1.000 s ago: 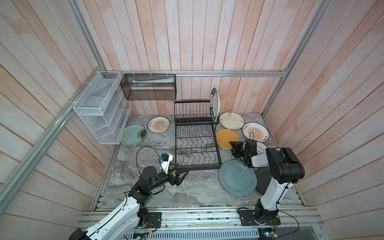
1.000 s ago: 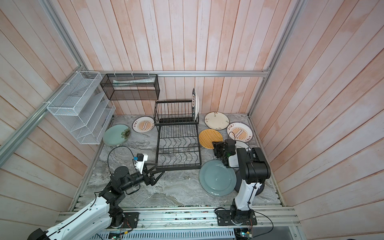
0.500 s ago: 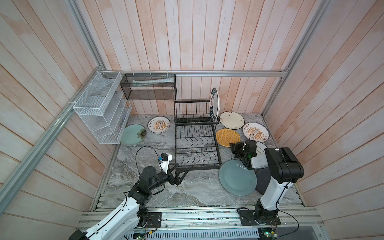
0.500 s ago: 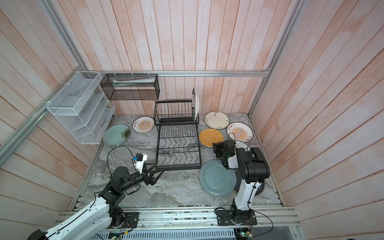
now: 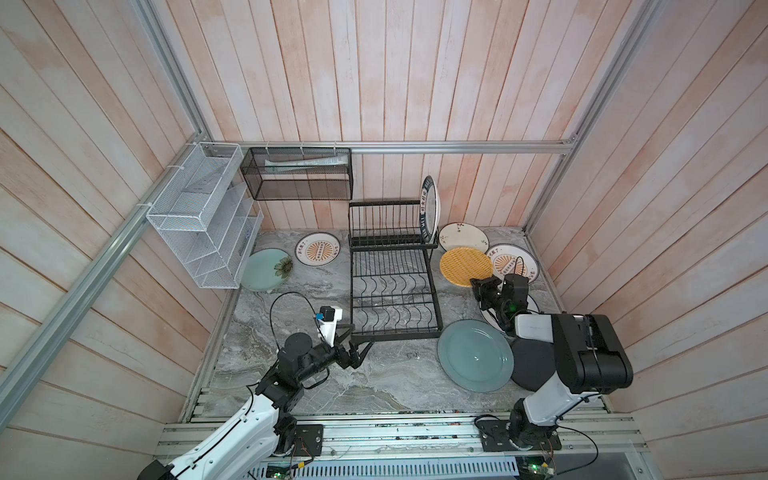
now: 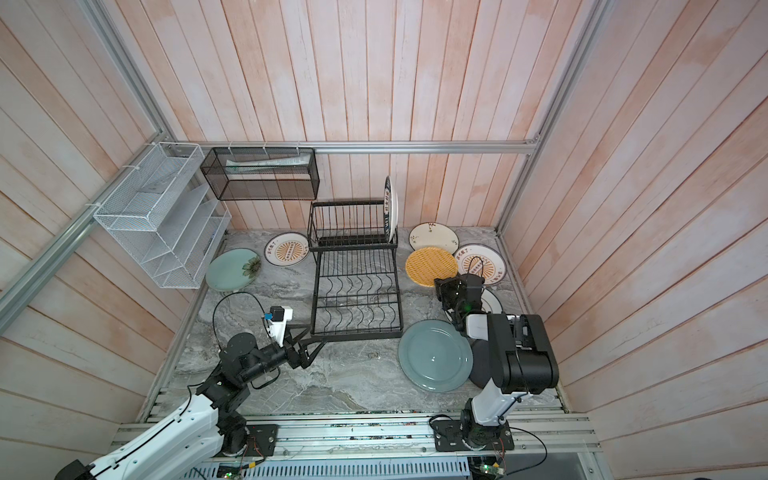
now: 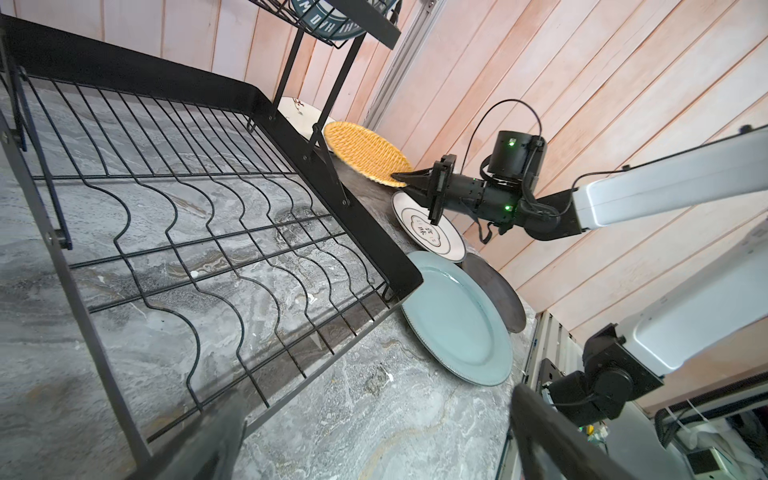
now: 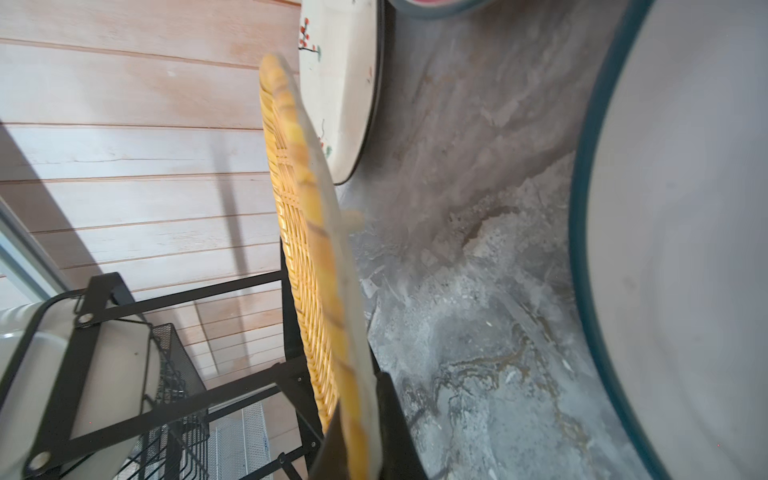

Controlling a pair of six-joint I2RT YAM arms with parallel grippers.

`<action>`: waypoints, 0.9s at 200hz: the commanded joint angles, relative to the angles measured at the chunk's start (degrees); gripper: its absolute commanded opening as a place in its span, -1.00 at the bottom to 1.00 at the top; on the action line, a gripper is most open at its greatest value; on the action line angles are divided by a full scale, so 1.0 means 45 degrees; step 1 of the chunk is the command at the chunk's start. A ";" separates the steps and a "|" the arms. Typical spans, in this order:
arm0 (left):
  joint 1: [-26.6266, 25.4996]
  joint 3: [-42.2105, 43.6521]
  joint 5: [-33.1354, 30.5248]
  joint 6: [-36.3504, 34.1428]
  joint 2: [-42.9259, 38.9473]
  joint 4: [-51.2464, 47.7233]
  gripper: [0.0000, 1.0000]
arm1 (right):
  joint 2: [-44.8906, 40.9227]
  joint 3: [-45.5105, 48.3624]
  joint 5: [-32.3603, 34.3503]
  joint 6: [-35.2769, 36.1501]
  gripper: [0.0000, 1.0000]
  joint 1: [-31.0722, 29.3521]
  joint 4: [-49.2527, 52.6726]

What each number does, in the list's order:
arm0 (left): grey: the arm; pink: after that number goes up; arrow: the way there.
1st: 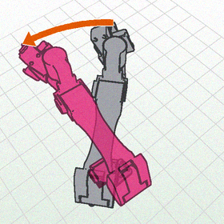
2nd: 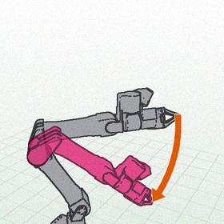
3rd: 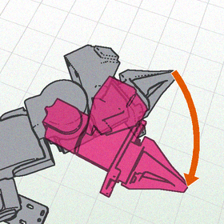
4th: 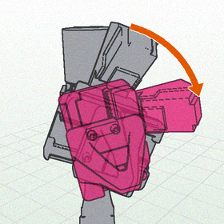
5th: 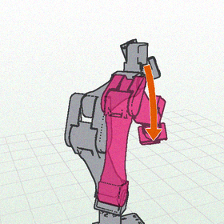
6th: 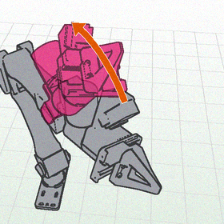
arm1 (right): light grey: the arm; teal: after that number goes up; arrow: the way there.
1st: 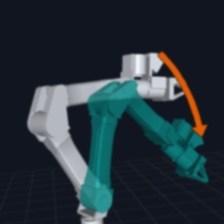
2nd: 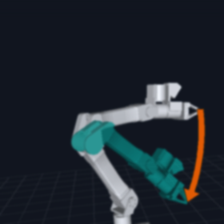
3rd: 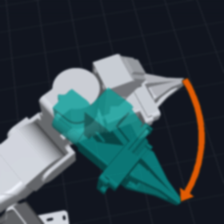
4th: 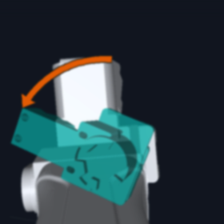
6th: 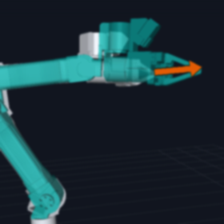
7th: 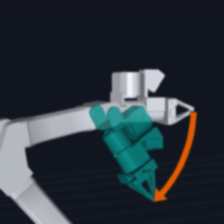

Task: Load the plates into the dish rack
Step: 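Lift the upright wicker plate with the right gripper while the left reaches toward it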

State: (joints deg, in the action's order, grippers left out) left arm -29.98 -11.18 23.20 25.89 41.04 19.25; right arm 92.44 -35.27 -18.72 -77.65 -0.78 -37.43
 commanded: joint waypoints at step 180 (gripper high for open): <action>-0.3335 -0.2203 -0.3771 -0.1120 0.2845 0.2229 1.00 | -0.8705 -0.0564 -0.1102 0.5876 -1.00 0.1226 1.2358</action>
State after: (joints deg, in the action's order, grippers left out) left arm -37.93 -14.00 12.23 30.48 44.88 25.23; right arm 55.90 -38.96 -22.61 -51.59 4.97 15.84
